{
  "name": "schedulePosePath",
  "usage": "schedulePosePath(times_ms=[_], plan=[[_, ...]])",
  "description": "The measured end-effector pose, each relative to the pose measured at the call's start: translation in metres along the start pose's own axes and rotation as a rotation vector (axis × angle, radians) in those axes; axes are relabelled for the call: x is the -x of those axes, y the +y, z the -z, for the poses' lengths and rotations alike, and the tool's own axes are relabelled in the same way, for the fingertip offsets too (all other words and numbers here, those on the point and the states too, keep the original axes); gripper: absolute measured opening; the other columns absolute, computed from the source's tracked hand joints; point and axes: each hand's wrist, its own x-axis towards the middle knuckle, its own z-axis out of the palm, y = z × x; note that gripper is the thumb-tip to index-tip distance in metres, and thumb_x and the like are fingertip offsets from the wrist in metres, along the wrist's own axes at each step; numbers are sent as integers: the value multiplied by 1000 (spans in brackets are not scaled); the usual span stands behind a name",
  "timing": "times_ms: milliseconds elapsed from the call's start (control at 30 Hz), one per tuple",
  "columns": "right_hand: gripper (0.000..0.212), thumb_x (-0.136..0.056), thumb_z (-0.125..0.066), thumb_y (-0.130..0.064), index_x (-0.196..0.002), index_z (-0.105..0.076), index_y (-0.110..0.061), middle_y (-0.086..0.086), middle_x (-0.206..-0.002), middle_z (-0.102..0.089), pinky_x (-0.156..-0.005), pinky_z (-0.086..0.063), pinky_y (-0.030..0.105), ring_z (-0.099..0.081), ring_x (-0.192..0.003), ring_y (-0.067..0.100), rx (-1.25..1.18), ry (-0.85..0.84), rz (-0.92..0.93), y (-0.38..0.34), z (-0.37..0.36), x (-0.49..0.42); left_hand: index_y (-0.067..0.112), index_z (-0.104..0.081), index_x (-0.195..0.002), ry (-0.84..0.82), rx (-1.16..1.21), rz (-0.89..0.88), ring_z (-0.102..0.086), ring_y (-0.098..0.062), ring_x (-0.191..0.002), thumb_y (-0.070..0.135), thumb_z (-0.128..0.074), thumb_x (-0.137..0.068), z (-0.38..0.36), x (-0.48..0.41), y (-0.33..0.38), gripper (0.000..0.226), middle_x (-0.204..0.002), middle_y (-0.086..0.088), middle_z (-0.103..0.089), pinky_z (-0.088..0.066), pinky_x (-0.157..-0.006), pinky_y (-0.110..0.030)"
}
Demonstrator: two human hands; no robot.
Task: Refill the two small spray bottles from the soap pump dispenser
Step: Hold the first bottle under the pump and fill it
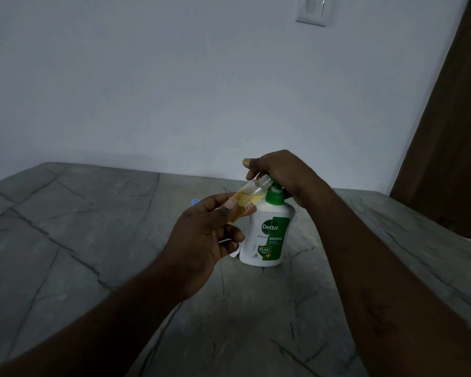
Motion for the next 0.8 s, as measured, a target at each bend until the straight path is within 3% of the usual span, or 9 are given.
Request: schedulePosePath(times_ms=[267,467,633,800], plan=[[39,-92,-68,-50,-81,-79,-15,-1,-81,-71,-72,-51,36,-64,-76,20,63,79,86,-5,2,-1,8,-65,-123,-10,6,8,-63,-17,-67,14,-60,-88,-1,-1,1,35,-116,-17,-73,-50,-66,-31],[38,-92,-68,-48,-78,-78,-14,-2,-73,-72,-75,-52,35,-66,-73,17,75,126,114,-7,2,1,11,-66,-121,-9,-3,-4,-69,-21,-74,18,-70,-75,-2,0,-1,47,-111,-15,-74,-55,-71,-32],[38,-94,-66,-48,-82,-79,-14,-2,-80,-71,-64,-48,30,-64,-72,17,82,91,73,-8,3,2,13,-68,-119,9,-17,-10,-70,-18,-72,10,-68,-85,-2,-1,-2,34,-97,-6,-76,-56,-68,-30],[35,-91,-69,-50,-80,-79,-18,-2,-84,-70,-60,-43,27,-61,-72,17,41,59,-7,-4,1,1,14,-68,-116,21,-6,-33,-73,-20,-75,15,-71,-73,-1,-2,-6,44,-99,-7,-78,-61,-68,-28]])
